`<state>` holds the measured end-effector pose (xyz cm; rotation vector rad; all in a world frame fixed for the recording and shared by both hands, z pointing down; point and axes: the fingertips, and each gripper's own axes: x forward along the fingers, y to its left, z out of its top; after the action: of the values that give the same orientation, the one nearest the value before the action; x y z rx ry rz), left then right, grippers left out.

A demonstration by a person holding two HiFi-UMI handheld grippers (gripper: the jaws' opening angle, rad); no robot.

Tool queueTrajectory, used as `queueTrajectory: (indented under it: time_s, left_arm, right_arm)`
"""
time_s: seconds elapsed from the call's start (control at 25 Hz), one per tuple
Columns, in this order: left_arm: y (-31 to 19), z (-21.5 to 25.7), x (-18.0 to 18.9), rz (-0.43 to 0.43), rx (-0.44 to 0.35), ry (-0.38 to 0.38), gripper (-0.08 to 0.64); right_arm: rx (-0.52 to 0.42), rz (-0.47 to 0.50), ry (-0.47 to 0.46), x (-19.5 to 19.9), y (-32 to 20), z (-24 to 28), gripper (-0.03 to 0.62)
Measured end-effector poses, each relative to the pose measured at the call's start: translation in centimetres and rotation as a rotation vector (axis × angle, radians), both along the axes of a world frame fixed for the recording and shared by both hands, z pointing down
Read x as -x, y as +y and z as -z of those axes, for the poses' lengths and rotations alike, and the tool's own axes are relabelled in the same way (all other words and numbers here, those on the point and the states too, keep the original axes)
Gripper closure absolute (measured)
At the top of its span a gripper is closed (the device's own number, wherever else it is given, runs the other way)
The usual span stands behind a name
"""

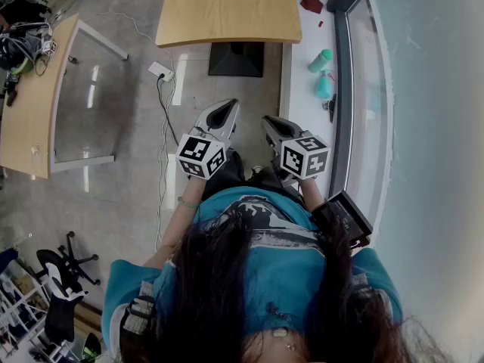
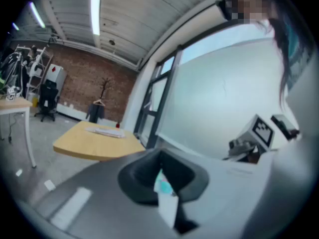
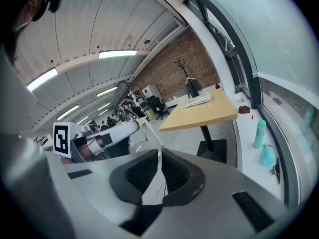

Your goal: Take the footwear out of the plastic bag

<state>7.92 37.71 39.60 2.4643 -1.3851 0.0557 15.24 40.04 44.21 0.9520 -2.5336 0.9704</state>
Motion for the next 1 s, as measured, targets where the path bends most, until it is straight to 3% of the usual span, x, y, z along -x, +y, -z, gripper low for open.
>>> queueTrajectory:
  time_s: [0.36, 0.6, 0.8, 1.0]
  left_arm:
    - [-5.2, -0.2, 6.9, -0.016, 0.025, 0.021, 0.557]
    - [-7.6, -0.4, 14.0, 0.006, 0.031, 0.028, 0.558]
    - [-9.4, -1.9, 18.3, 0.012, 0.068, 0.033, 0.558]
    - [-11.0, -2.7, 20.1, -0.008, 0.097, 0.054, 0.557]
  right_arm:
    - [-0.011, 0.067, -0.033, 8.7, -5.0, 0.7, 0.56]
    - [0.004, 0.054, -0.011, 14.6, -7.5, 0.2, 0.56]
    - [0.032, 0.021, -0.004, 17.7, -9.3, -0.8, 0.56]
    - [0.042, 0.012, 0.037, 19.3, -10.0, -1.2, 0.56]
